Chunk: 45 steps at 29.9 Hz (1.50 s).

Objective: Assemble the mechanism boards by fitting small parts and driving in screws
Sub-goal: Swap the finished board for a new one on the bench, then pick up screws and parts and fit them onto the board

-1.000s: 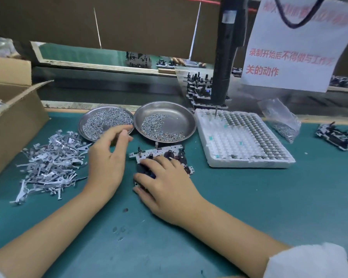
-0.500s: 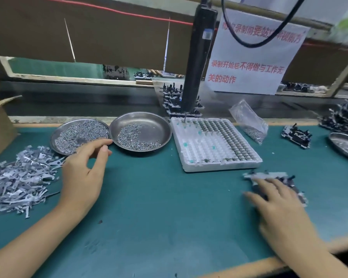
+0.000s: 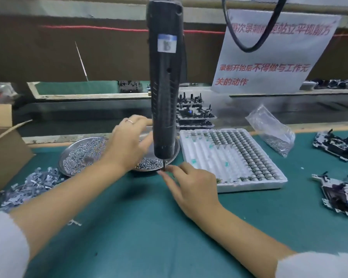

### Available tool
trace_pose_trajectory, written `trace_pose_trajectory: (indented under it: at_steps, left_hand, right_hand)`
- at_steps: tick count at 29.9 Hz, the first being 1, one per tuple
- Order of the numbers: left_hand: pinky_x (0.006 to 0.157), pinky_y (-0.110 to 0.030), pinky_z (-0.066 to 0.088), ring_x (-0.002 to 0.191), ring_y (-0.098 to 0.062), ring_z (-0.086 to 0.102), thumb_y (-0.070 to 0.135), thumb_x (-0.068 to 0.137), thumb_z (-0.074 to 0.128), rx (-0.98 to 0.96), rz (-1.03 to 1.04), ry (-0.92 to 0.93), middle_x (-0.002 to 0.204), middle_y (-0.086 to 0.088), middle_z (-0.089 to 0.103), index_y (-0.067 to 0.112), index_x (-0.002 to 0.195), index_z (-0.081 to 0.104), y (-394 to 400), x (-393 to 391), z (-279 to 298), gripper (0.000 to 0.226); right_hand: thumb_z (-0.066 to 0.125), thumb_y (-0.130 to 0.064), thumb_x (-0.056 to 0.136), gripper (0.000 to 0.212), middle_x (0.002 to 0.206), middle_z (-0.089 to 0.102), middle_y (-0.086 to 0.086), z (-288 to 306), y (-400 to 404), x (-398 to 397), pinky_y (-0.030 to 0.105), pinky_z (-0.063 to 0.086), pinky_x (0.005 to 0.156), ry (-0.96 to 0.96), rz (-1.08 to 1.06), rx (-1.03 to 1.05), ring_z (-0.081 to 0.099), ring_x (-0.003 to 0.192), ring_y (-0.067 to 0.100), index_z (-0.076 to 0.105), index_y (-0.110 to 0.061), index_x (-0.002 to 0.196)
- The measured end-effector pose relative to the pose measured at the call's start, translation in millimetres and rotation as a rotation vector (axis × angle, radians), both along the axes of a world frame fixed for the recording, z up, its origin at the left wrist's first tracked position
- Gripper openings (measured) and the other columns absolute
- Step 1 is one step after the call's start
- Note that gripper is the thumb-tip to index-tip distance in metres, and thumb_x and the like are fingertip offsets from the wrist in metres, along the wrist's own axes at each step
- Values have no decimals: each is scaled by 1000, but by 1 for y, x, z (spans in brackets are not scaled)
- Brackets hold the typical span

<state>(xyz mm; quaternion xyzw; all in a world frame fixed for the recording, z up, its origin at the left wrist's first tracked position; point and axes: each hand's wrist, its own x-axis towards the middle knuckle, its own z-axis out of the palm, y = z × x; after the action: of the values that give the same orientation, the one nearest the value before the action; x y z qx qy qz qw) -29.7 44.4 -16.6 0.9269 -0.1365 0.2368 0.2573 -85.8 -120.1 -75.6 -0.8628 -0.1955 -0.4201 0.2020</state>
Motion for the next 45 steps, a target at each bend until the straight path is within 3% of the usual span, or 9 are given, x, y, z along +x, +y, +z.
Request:
trace_pose_trajectory:
  at_steps: [4, 8, 15, 18, 22, 26, 33, 40, 45]
  left_hand:
    - [100, -17, 30, 125, -22, 46, 18, 92, 59, 31, -86, 78, 134, -8, 52, 8, 131, 53, -41, 60, 9, 40]
    - [105, -34, 33, 130, -22, 42, 36, 98, 47, 247, -136, 181, 149, -6, 37, 14, 147, 32, -80, 97, 15, 55]
    - [88, -22, 33, 119, -23, 49, 25, 97, 51, 231, -30, 139, 137, -9, 44, 8, 139, 43, -104, 123, 3, 45]
    - [86, -9, 32, 109, -6, 52, 15, 95, 55, 112, -66, 56, 131, -11, 50, 6, 129, 52, -95, 121, 0, 35]
    - [73, -37, 43, 86, -32, 56, 8, 91, 56, -149, -5, -66, 90, -4, 54, 15, 92, 62, -78, 95, 11, 9]
    - [76, -30, 40, 67, -14, 47, 18, 88, 65, -211, 71, -202, 98, 2, 45, 9, 118, 61, -40, 53, 26, 31]
    - [61, -35, 49, 67, -22, 57, 29, 84, 63, 114, 33, -278, 99, -2, 57, 6, 109, 65, 35, -72, 11, 33]
    - [43, -22, 45, 47, -13, 54, 41, 84, 49, 279, -80, -55, 102, 12, 52, 23, 109, 56, 59, -155, -40, 31]
    - [72, -21, 51, 81, -10, 66, 61, 82, 46, 314, -6, 73, 116, 9, 61, 26, 117, 66, 72, -163, -58, 54]
  right_hand:
    - [50, -27, 91, 31, 55, 56, -1, -11, -4, 10, 25, 38, 36, -44, 63, 53, 46, 40, 21, 71, -14, 71]
    - [52, -25, 86, 32, 51, 48, -2, -12, -5, 13, 26, 34, 38, -52, 73, 26, 41, 41, 20, 62, -15, 58]
    - [53, -26, 85, 28, 52, 47, -2, -15, -5, 18, 27, 34, 38, -16, 88, 24, 41, 42, 18, 62, -17, 60]
    - [53, -25, 86, 28, 54, 50, -2, -15, -5, 19, 29, 37, 39, -7, 107, 40, 45, 44, 18, 65, -16, 63]
    - [52, -23, 87, 25, 61, 60, -1, -14, -5, 17, 29, 42, 39, 18, 148, 97, 51, 47, 20, 70, -13, 72]
    - [51, -21, 88, 26, 79, 68, -3, -10, -7, 14, 24, 46, 46, 69, 185, 186, 57, 55, 13, 73, -12, 97]
    - [47, -13, 92, 24, 98, 55, 5, -6, -11, 4, 15, 40, 79, -21, 292, 493, 48, 91, 2, 61, -7, 111]
    - [55, -37, 93, 38, 110, 58, 8, -3, 1, -22, 37, 44, 84, 30, 636, -132, 55, 99, 24, 57, -13, 122]
    - [51, -43, 94, 42, 113, 64, 3, -5, 9, -25, 37, 46, 89, 219, 626, -487, 58, 103, 24, 62, -13, 121]
